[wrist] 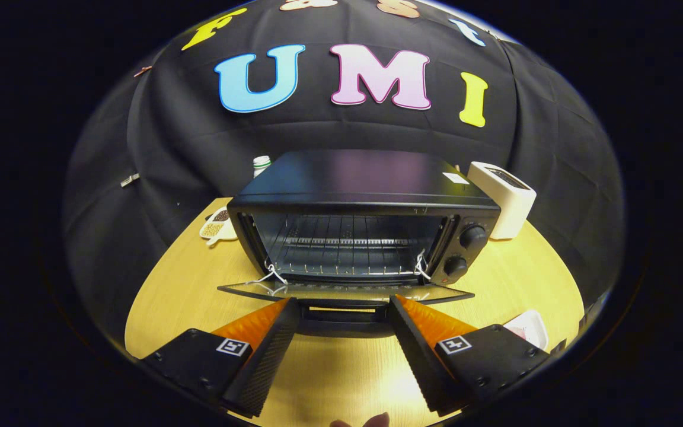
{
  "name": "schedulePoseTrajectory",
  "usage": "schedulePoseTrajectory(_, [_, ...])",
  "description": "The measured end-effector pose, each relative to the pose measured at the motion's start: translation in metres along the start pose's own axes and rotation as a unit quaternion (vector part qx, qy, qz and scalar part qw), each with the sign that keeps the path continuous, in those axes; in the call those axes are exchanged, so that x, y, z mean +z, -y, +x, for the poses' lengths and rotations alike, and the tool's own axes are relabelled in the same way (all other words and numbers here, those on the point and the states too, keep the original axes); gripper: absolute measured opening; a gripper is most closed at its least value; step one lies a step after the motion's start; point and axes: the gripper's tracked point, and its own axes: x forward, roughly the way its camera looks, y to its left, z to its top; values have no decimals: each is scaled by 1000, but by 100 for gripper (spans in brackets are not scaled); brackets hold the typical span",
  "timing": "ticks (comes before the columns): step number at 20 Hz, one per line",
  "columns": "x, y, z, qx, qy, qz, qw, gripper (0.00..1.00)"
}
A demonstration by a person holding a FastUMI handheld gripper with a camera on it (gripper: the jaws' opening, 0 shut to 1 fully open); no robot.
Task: Open the toaster oven, put the food inside, and close the toaster oven door.
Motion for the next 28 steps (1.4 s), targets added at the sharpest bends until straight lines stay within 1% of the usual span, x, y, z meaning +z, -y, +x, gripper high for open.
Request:
schedulePoseTrajectory(4, [-31,0,-4,1,-39,1,999,99])
schedulePoseTrajectory(8, [-84,0,-4,20,-121,12,992,99])
schedulePoseTrajectory(10, [-100,3,-8,33,-144,8,989,99])
schedulePoseTrajectory(13, [-99,7,-18,58,-144,-5,988,99])
schedulePoseTrajectory(18, [-62,23,-50,142,-122,12,982,98])
schedulePoseTrajectory(20, [-49,44,-62,158,-115,10,981,98])
schedulePoseTrajectory(22, [-36,76,-72,160,-109,4,981,98])
schedulePoseTrajectory(25, [-22,143,-77,132,-106,-6,985,99])
schedulePoseTrajectory(28, [-23,214,-80,102,-124,6,987,99])
